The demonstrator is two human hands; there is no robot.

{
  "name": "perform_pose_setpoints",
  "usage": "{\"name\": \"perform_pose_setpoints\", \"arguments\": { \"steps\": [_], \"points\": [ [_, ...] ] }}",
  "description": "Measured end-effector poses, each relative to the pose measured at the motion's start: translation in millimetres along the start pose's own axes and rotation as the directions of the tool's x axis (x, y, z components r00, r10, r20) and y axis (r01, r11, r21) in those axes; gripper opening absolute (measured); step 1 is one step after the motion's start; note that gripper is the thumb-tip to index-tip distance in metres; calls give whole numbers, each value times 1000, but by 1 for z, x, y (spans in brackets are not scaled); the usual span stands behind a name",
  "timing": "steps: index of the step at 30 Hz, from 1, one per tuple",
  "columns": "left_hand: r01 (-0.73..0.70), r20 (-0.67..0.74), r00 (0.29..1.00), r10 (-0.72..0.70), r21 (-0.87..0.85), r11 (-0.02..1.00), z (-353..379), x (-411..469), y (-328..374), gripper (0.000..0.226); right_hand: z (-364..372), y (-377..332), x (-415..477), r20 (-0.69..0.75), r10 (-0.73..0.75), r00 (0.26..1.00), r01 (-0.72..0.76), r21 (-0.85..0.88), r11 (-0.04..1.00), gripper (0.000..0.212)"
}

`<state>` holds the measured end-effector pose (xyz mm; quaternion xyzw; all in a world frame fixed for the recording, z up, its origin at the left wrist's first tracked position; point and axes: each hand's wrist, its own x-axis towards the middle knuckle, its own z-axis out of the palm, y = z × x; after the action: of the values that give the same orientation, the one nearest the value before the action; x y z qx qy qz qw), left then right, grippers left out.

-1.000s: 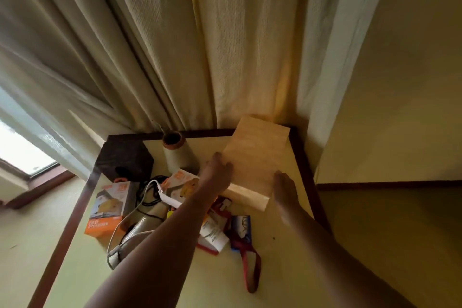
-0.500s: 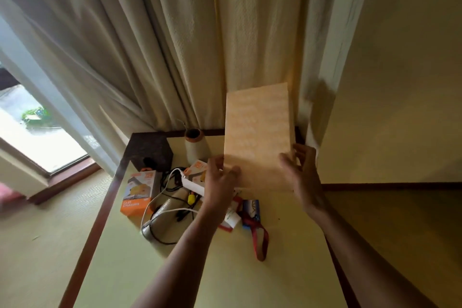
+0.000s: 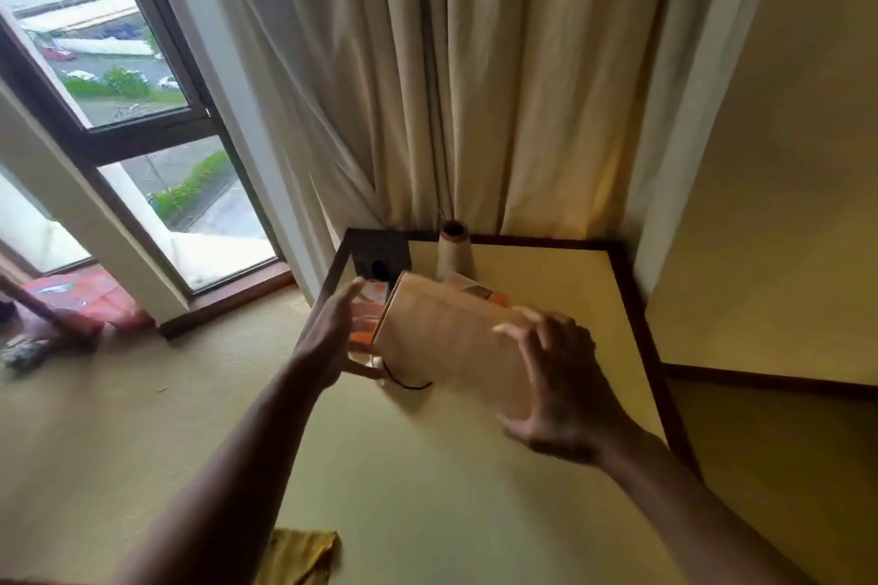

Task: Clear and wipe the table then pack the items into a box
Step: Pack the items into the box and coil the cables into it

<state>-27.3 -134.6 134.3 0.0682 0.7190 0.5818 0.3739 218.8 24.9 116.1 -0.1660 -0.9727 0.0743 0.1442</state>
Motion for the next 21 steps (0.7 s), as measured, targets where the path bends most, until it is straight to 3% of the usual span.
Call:
{"name": "perform_pose_setpoints", "arguments": {
  "steps": [2,6,9,11,13,14,16,18,21],
  "points": [
    [22,59,998,-29,120,993,-6,-1,5,51,19,-14,-17,26,-110,994,111,-51,992,94],
    [44,71,994,-79,396,917,2,-10,-22,21,54,-25,-56,58,-237,970,240,-49,970,91],
    [21,-13,1000,-16,502,865,9,-4,-66,17,63,-29,-81,76,-201,977,200,22,980,93],
    [-31,-53,996,70,539,842,16,-14,-102,8,61,-32,-91,18,-51,999,49,110,993,78],
    [-92,-55,988,147,555,827,23,-37,-137,16,62,-29,-93,-86,242,966,-220,213,952,52],
    [-123,-49,983,179,549,826,25,-48,-153,19,68,-24,-93,-109,416,903,-378,261,888,45],
    [-158,-48,975,218,539,827,26,-61,-178,27,81,-13,-92,-2,678,735,-639,335,693,48],
    [-171,-32,976,217,511,843,23,-64,-196,39,95,-8,-94,166,765,622,-758,376,534,54],
    [-167,32,984,173,479,862,18,-70,-213,55,112,-16,-101,247,784,570,-793,417,445,52]
  ]
}}
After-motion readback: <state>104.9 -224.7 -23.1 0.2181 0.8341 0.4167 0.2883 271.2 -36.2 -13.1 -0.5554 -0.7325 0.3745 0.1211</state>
